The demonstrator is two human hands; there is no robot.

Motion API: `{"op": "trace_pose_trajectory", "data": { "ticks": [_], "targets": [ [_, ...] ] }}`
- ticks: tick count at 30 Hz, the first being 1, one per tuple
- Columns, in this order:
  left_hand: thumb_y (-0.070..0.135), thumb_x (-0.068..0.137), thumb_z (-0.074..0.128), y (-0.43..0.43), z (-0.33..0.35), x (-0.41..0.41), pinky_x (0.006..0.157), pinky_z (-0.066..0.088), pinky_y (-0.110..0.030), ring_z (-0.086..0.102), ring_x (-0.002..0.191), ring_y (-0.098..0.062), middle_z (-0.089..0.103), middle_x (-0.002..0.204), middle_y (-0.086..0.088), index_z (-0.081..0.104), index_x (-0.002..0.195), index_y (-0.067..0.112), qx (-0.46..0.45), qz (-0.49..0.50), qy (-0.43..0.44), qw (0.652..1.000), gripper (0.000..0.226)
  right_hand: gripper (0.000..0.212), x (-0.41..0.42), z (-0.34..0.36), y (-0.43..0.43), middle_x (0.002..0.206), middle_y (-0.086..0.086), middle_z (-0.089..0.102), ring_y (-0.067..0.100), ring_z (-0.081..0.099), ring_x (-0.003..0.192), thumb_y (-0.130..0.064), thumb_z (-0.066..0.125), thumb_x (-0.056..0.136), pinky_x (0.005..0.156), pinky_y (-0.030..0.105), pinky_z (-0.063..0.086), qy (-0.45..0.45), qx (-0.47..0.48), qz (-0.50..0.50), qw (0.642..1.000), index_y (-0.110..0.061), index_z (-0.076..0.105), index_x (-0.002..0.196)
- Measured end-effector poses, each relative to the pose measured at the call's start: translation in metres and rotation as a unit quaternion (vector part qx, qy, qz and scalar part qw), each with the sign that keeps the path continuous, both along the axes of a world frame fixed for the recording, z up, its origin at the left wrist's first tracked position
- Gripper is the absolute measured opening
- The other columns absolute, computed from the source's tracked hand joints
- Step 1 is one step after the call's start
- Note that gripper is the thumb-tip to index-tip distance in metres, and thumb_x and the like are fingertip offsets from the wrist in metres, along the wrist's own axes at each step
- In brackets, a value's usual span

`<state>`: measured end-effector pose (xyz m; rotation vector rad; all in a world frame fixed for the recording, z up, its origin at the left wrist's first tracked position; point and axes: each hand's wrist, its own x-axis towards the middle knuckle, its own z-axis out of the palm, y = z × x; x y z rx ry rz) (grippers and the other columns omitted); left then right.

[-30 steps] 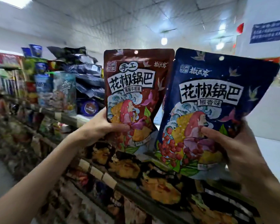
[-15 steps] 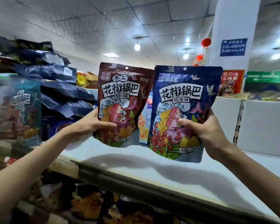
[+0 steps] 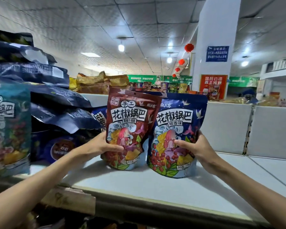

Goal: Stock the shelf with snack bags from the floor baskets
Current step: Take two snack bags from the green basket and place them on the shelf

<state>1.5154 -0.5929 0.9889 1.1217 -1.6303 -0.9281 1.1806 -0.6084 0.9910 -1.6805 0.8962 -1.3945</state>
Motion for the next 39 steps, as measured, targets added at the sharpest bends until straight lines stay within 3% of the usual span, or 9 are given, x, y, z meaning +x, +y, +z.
{"op": "trace_pose_trajectory", "data": {
  "ticks": [5, 11, 17, 20, 27, 30, 34, 37, 39],
  "targets": [
    [0.013, 0.072, 0.083, -0.008, -0.009, 0.011, 0.097, 0.050, -0.040, 0.069, 0.110, -0.020, 0.072, 0.120, -0.003, 0.051, 0.130, 0.023, 0.020, -0.023, 0.014, 0.999, 0.067, 0.078, -0.011, -0.004, 0.000, 0.114, -0.006, 0.073, 0.013, 0.072, 0.100, -0.033, 0.087, 0.062, 0.081, 0.031, 0.060, 0.033, 0.017, 0.008, 0.999, -0.025, 0.049, 0.129],
    [0.009, 0.080, 0.076, -0.012, -0.005, 0.008, 0.086, 0.054, -0.027, 0.071, 0.104, -0.016, 0.074, 0.115, 0.001, 0.055, 0.123, 0.025, 0.023, -0.029, -0.009, 0.999, 0.051, 0.054, -0.011, -0.012, 0.005, 0.105, -0.007, 0.076, 0.013, 0.073, 0.095, -0.020, 0.084, 0.073, 0.074, 0.023, 0.058, 0.063, 0.043, 0.013, 0.997, -0.021, 0.057, 0.120],
    [0.019, 0.071, 0.083, -0.022, -0.006, 0.008, 0.095, 0.052, -0.036, 0.071, 0.105, -0.016, 0.074, 0.115, 0.001, 0.054, 0.125, 0.024, 0.024, -0.016, -0.008, 1.000, 0.062, 0.043, -0.007, -0.010, 0.001, 0.101, -0.010, 0.076, 0.006, 0.073, 0.090, -0.017, 0.079, 0.078, 0.068, 0.019, 0.057, 0.071, 0.037, -0.012, 0.997, -0.026, 0.056, 0.114],
    [0.022, 0.070, 0.083, -0.023, -0.008, 0.008, 0.091, 0.052, -0.032, 0.071, 0.102, -0.013, 0.074, 0.113, 0.003, 0.053, 0.127, 0.023, 0.028, -0.015, -0.012, 0.999, 0.064, 0.046, -0.007, -0.008, -0.002, 0.104, -0.010, 0.074, 0.005, 0.073, 0.090, -0.020, 0.080, 0.078, 0.069, 0.019, 0.057, 0.084, 0.044, -0.016, 0.995, -0.026, 0.055, 0.116],
    [0.024, 0.070, 0.087, -0.024, -0.008, 0.013, 0.101, 0.049, -0.042, 0.069, 0.109, -0.017, 0.071, 0.120, 0.002, 0.048, 0.133, 0.027, 0.034, -0.019, -0.020, 0.999, 0.074, 0.065, -0.009, -0.006, 0.000, 0.114, -0.008, 0.069, 0.009, 0.068, 0.099, -0.029, 0.081, 0.074, 0.071, 0.019, 0.057, 0.113, 0.060, -0.032, 0.991, -0.021, 0.047, 0.129],
    [0.021, 0.073, 0.083, -0.020, -0.004, 0.012, 0.101, 0.050, -0.041, 0.069, 0.107, -0.013, 0.070, 0.122, 0.003, 0.043, 0.136, 0.029, 0.023, -0.020, -0.013, 0.999, 0.075, 0.075, -0.014, -0.008, 0.002, 0.119, -0.005, 0.064, 0.009, 0.063, 0.104, -0.036, 0.082, 0.070, 0.080, 0.028, 0.056, 0.119, 0.071, -0.060, 0.989, -0.021, 0.040, 0.131],
    [0.044, 0.062, 0.090, -0.011, 0.005, 0.016, 0.105, 0.045, -0.045, 0.062, 0.113, -0.013, 0.059, 0.133, 0.004, 0.027, 0.146, 0.031, -0.005, 0.014, -0.005, 1.000, 0.106, 0.082, -0.014, -0.002, 0.017, 0.132, 0.004, 0.057, 0.008, 0.059, 0.105, -0.044, 0.079, 0.069, 0.081, 0.024, 0.051, 0.136, 0.049, -0.092, 0.985, -0.022, 0.034, 0.134],
    [0.061, 0.052, 0.086, 0.003, 0.010, 0.015, 0.109, 0.037, -0.037, 0.055, 0.120, -0.008, 0.048, 0.146, 0.003, 0.013, 0.153, 0.034, -0.050, 0.053, -0.016, 0.997, 0.128, 0.109, -0.012, 0.002, 0.030, 0.153, 0.005, 0.037, 0.021, 0.043, 0.133, -0.057, 0.080, 0.065, 0.100, 0.033, 0.042, 0.161, -0.019, -0.166, 0.973, -0.024, 0.020, 0.150],
    [0.056, 0.065, 0.081, 0.016, 0.009, 0.007, 0.110, 0.027, -0.032, 0.039, 0.127, -0.006, 0.029, 0.159, 0.000, 0.003, 0.156, 0.033, -0.070, 0.083, -0.013, 0.994, 0.122, 0.118, -0.009, 0.000, 0.043, 0.161, 0.002, 0.023, 0.022, 0.028, 0.145, -0.069, 0.072, 0.060, 0.111, 0.044, 0.034, 0.177, -0.065, -0.227, 0.956, -0.027, 0.014, 0.154]
  ]
}}
